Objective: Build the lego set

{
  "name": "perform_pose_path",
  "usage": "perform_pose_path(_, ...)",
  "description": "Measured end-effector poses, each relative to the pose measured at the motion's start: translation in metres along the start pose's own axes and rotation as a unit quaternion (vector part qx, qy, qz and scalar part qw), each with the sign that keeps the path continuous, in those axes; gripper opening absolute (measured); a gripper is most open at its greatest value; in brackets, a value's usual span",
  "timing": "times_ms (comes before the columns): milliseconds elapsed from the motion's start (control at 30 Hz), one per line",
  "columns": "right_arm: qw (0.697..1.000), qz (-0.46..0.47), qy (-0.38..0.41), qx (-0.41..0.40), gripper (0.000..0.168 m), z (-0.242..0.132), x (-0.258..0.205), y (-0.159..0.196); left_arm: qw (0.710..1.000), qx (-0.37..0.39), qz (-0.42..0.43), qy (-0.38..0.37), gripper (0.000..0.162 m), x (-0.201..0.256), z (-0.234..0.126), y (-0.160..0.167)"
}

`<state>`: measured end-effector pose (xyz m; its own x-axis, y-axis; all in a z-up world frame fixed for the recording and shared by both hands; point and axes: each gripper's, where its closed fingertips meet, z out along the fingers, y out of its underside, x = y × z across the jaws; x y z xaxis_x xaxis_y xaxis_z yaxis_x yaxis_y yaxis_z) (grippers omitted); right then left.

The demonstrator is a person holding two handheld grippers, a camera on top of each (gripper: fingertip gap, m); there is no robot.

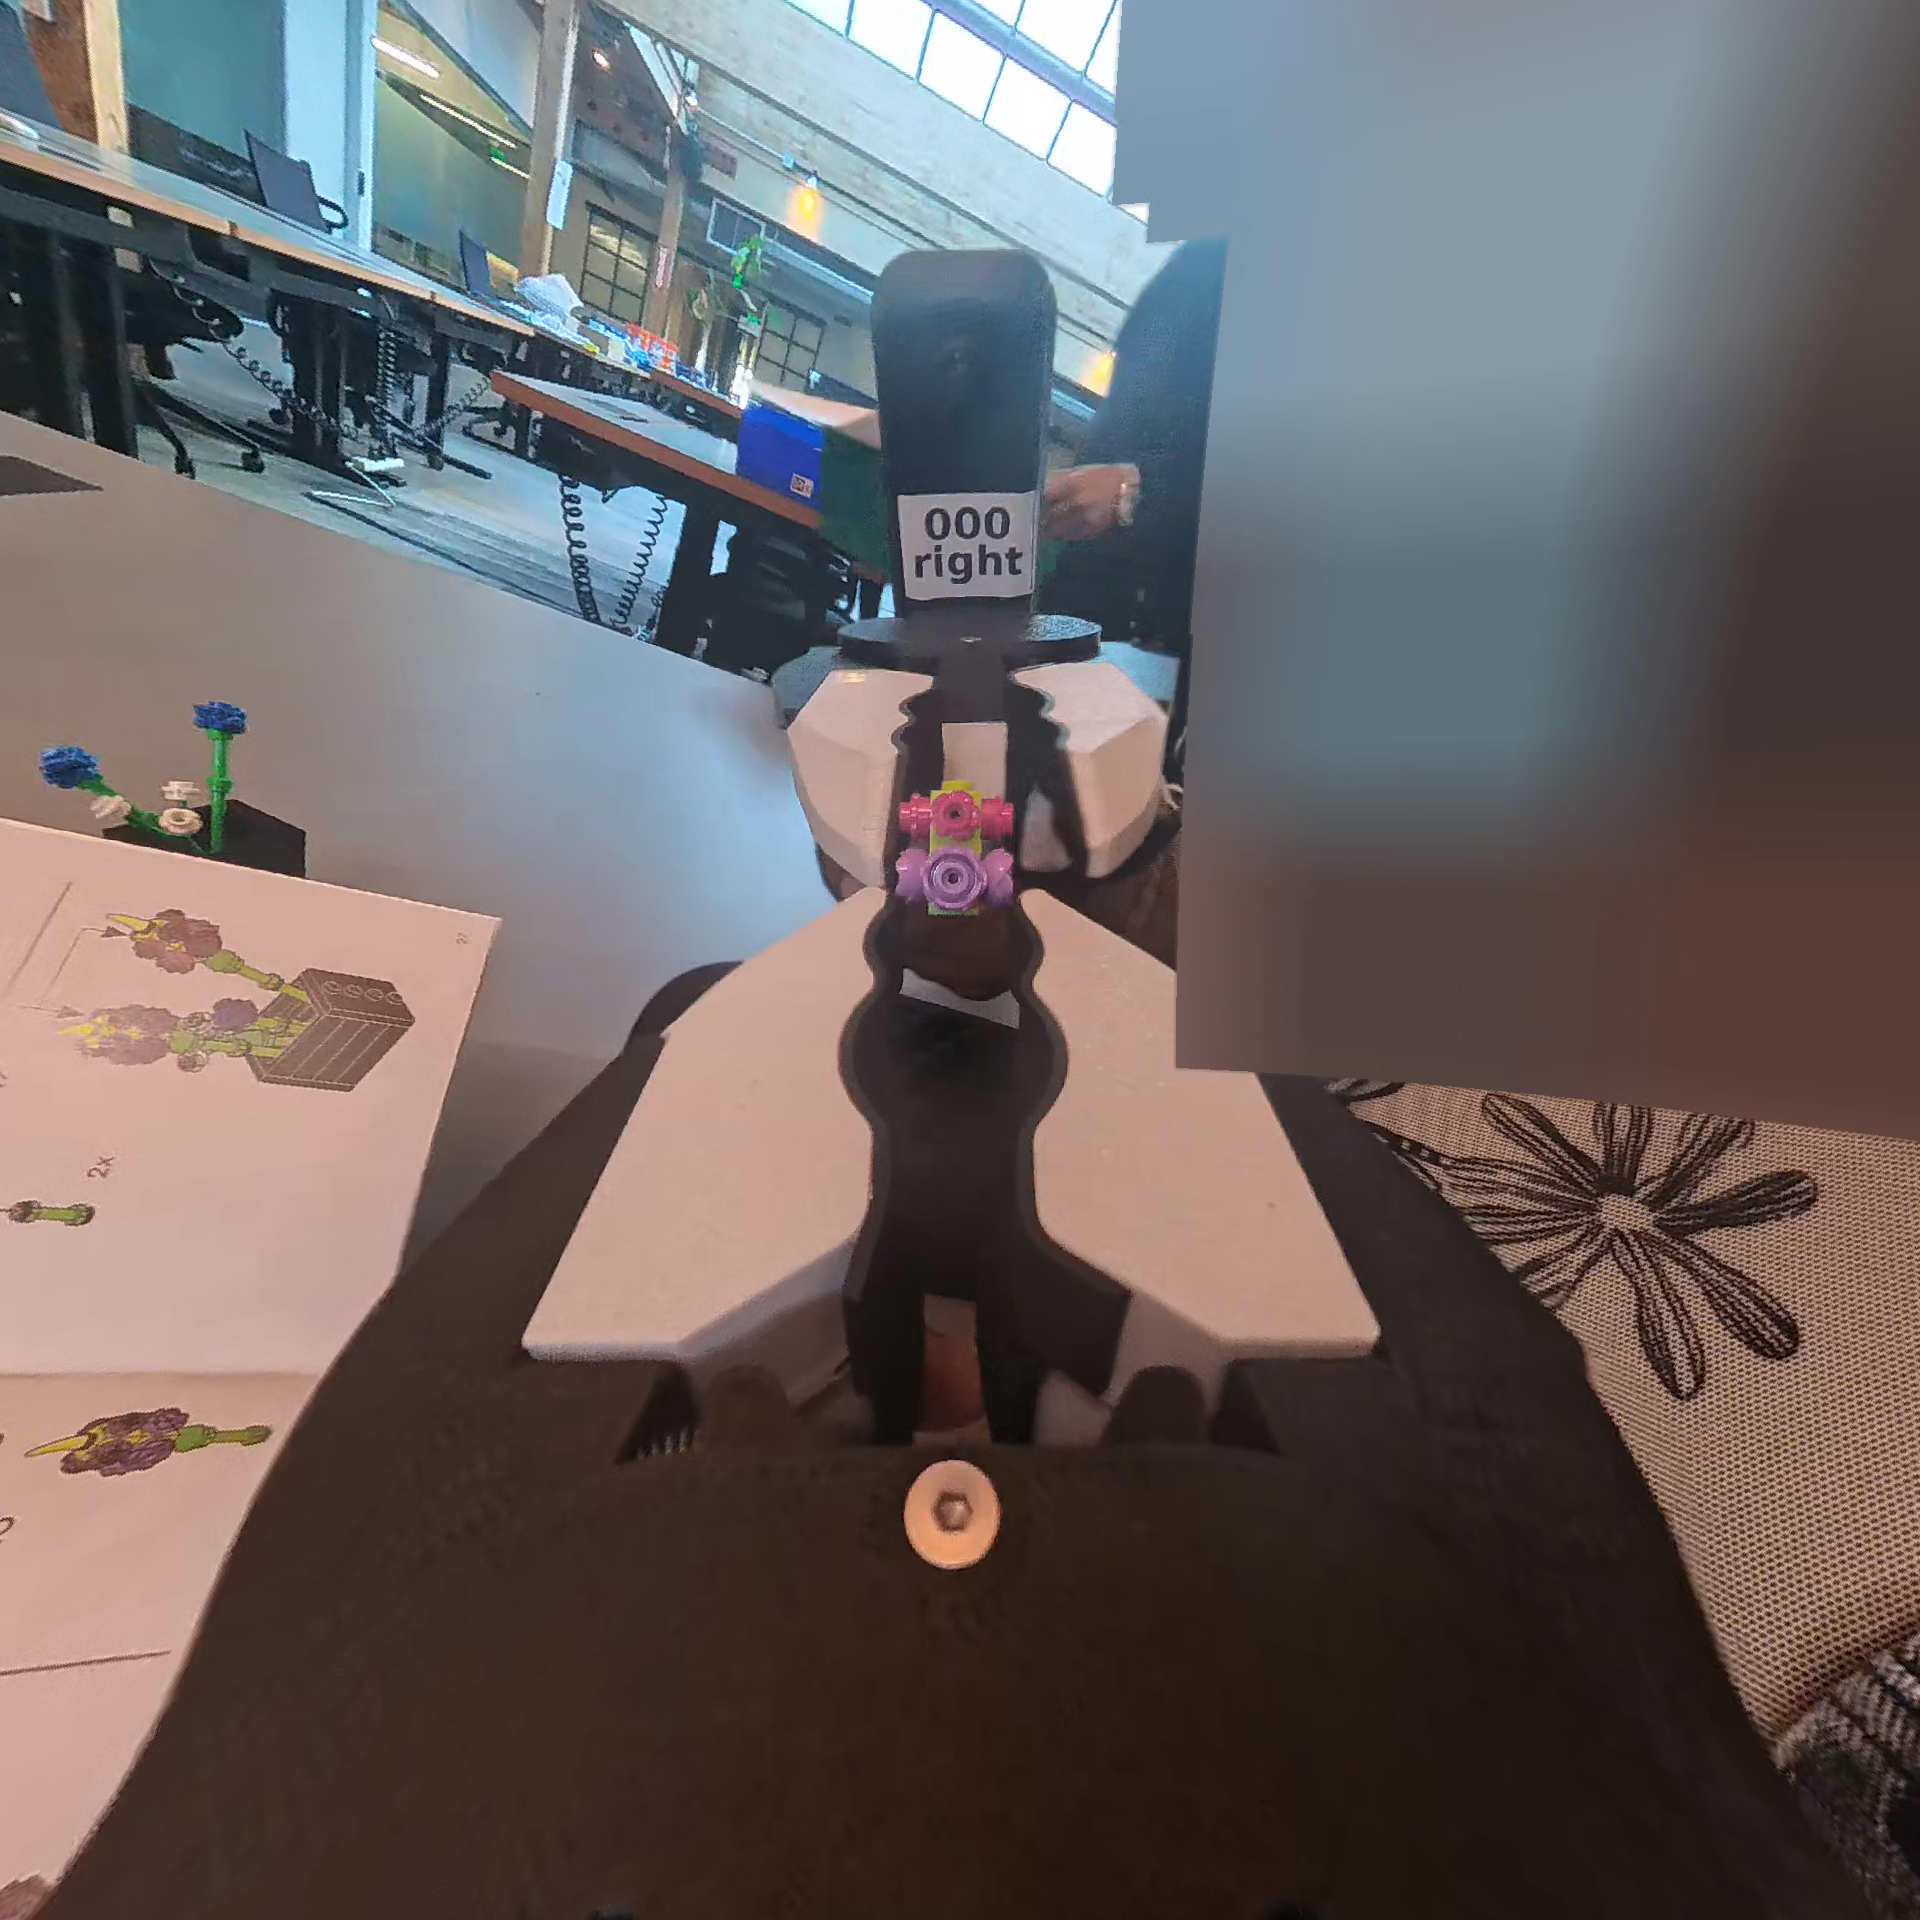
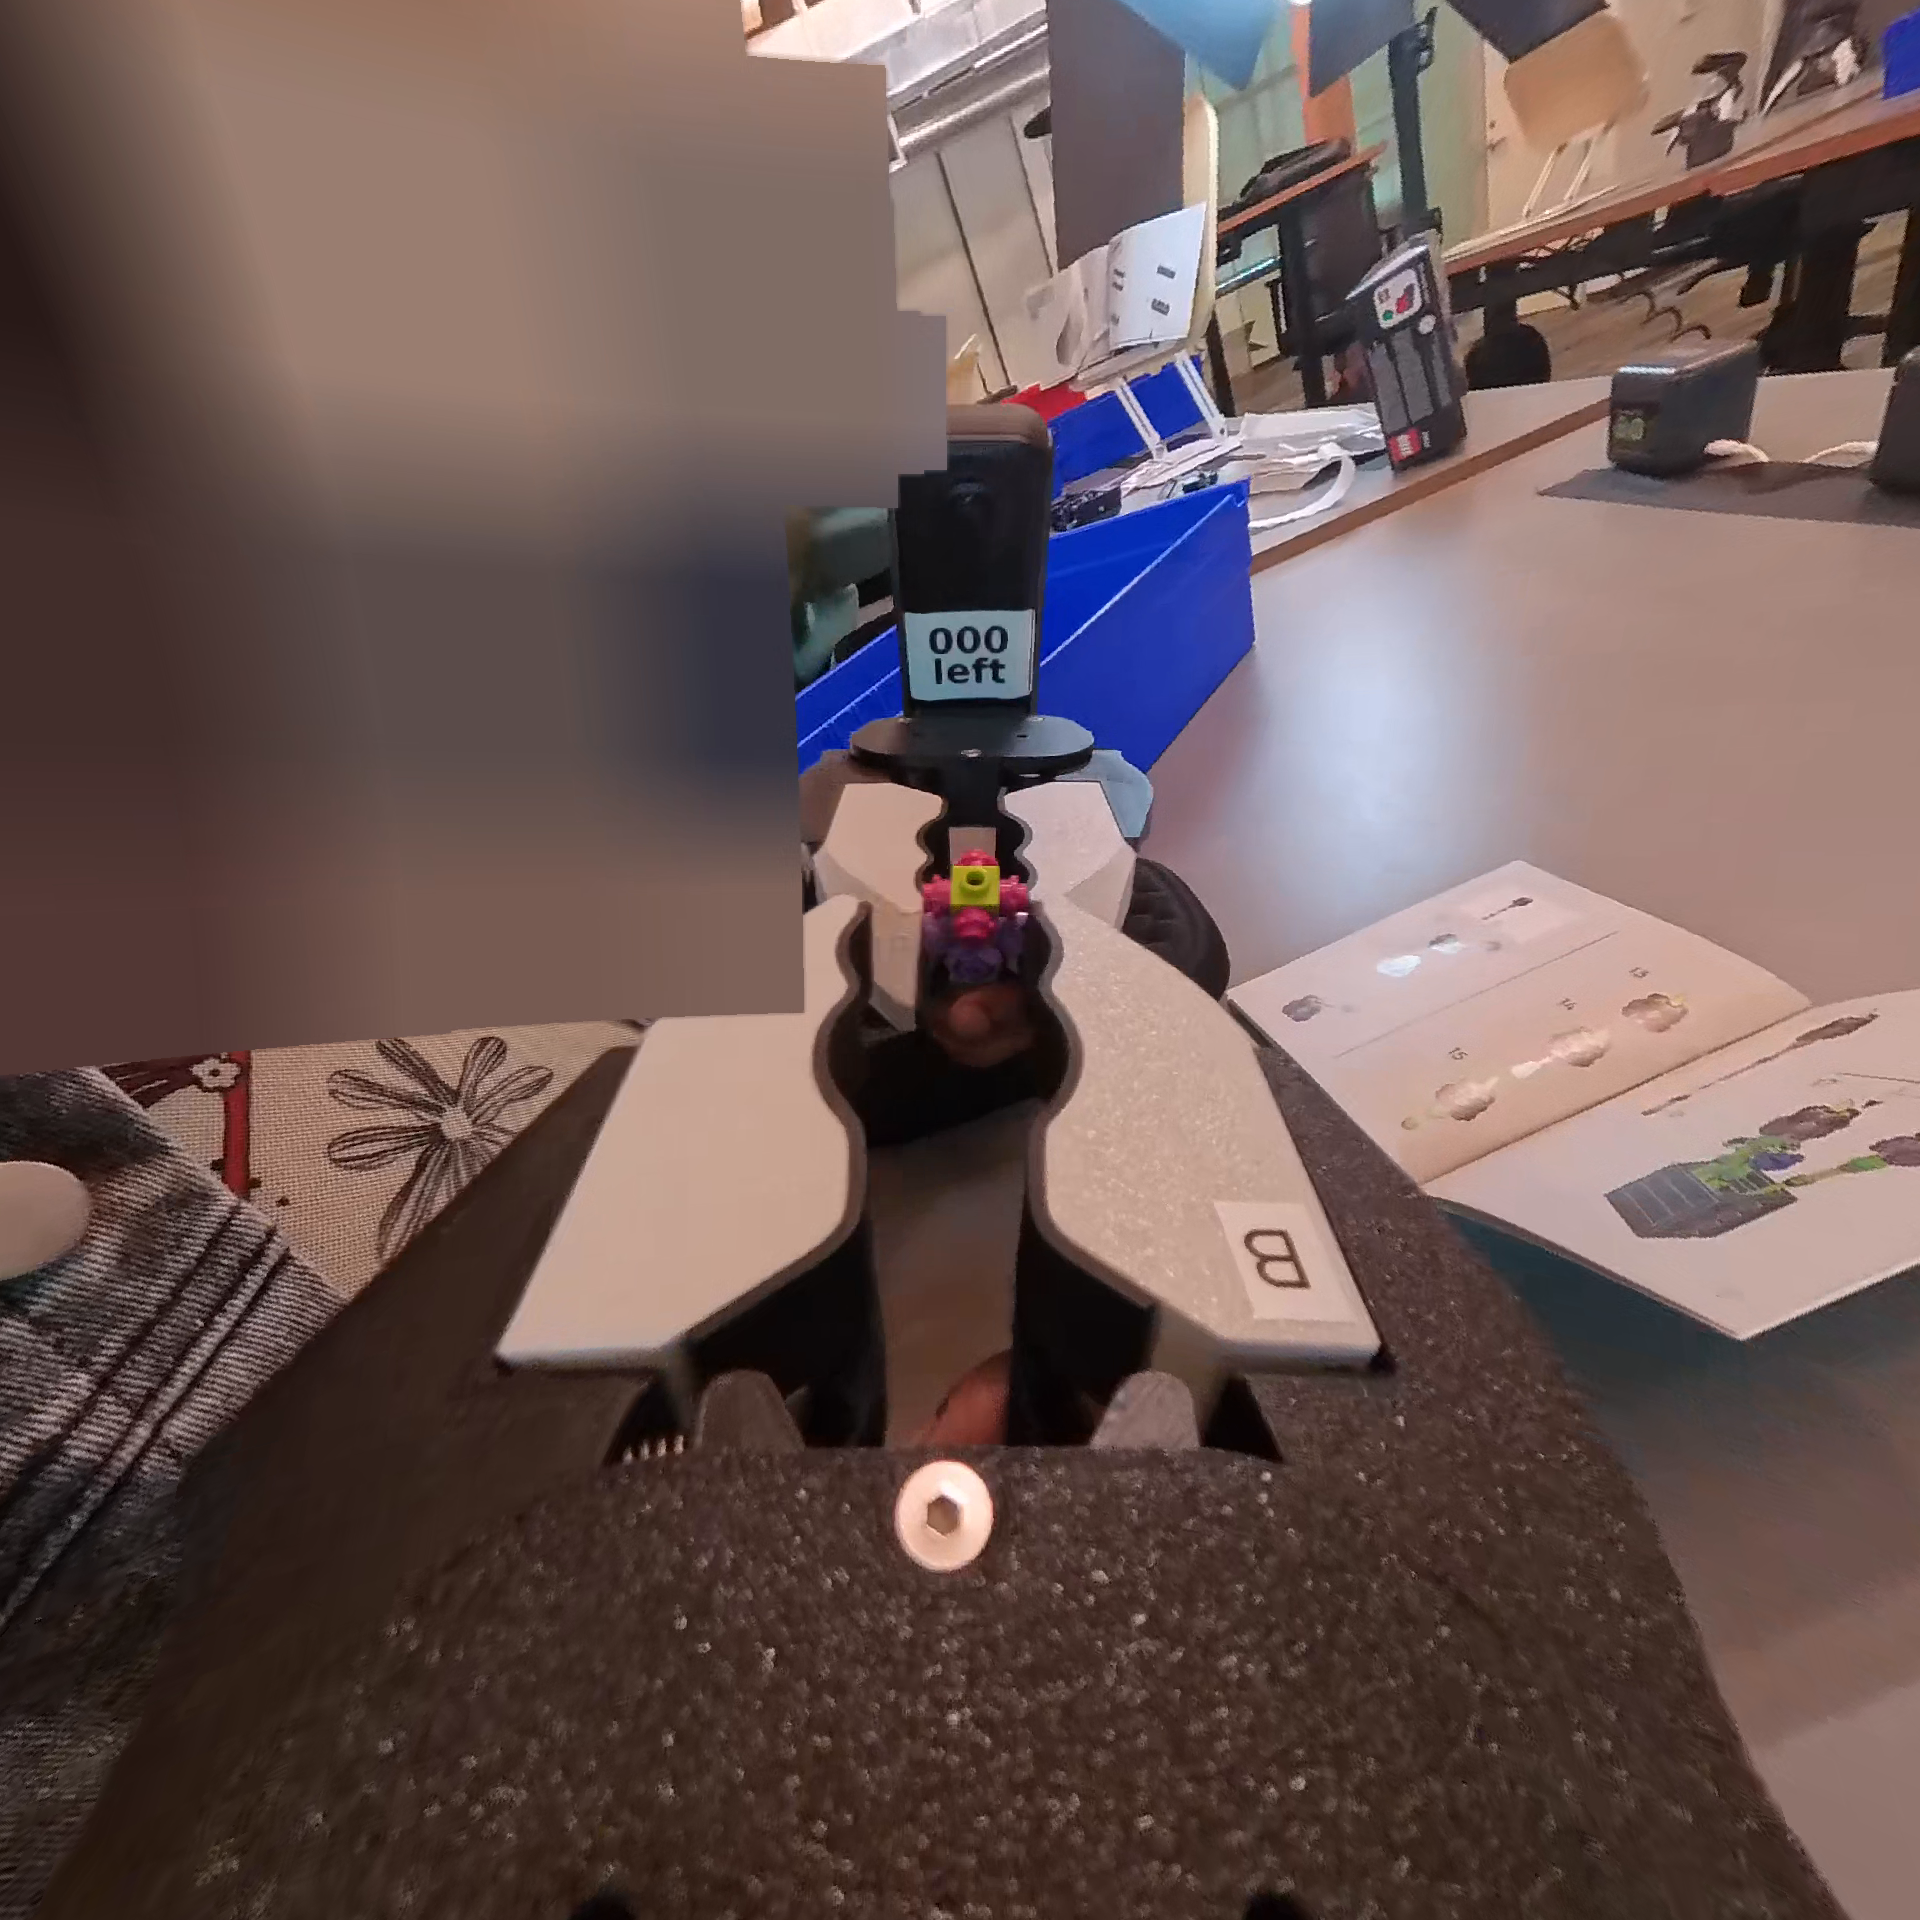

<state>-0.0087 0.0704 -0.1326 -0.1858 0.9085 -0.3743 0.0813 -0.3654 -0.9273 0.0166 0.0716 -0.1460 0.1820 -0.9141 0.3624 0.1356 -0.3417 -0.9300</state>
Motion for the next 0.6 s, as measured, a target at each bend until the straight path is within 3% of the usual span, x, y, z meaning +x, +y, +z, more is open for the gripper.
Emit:
perform_pose_path(100,1.0,0.0,0.005,0.003,0.03,-0.0002,0.0015,-0.0038,1.0,0.005,0.005,-0.009,0.018,-0.0032,-0.0019,-0.0011)
perform_pose_path(367,1.0,-0.016,0.018,-0.003,0.018,-0.0012,0.0073,-0.0052,1.0,-0.009,0.018,-0.016,0.019,-0.0043,-0.002,0.0015)
perform_pose_path(433,1.0,-0.017,0.011,-0.006,0.017,-0.0027,0.0061,-0.0055,0.999,-0.024,0.025,-0.03,0.026,-0.0082,-0.0038,0.0042)
perform_pose_path(600,0.998,-0.034,-0.001,-0.045,0.018,-0.0002,0.0027,0.003,0.997,-0.048,0.048,-0.027,0.025,-0.0037,-0.0017,0.006)
